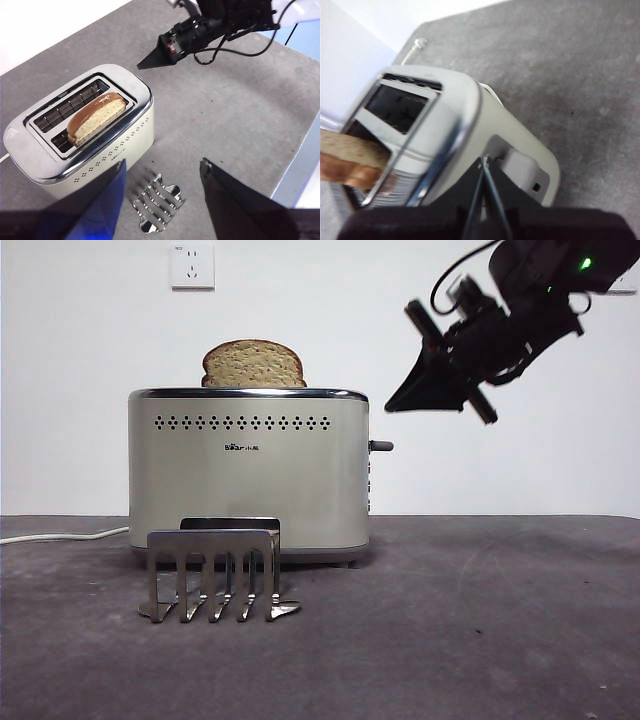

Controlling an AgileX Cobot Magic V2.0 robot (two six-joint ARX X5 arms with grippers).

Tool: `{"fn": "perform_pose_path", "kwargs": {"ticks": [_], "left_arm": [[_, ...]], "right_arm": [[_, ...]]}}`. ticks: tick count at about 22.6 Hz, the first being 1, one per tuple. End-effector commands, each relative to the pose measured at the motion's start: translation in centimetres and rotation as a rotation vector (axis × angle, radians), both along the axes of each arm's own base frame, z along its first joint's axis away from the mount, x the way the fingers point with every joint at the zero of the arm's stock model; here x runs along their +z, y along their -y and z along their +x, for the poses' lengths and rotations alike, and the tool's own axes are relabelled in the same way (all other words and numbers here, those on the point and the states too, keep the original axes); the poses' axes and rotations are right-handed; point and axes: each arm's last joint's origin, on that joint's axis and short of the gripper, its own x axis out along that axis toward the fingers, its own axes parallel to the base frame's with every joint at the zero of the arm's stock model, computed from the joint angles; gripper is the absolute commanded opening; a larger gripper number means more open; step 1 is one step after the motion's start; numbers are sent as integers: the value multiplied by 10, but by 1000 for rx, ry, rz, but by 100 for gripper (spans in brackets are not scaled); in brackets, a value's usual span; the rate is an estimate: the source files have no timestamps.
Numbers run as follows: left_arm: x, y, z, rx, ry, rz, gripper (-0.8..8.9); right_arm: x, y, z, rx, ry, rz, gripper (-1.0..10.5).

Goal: Pick up a slice of bread from the rack,put the bread on the toaster,press the button

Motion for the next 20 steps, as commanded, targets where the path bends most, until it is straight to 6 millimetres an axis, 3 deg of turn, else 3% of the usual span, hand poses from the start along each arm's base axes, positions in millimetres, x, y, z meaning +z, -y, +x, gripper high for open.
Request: {"fn": "perform_pose_path", "kwargs": {"ticks": [1, 9, 20], "left_arm": [[0, 0, -1, -2, -6, -6, 251], [0, 0, -1, -2, -6, -6, 251], [0, 0, -2, -2, -13, -2, 251]], "right_arm": [[-7, -6, 5, 2, 14, -21, -13], [-22, -9, 10, -8, 8, -48, -13], [-65, -15, 15, -6, -102, -140, -13]]}}
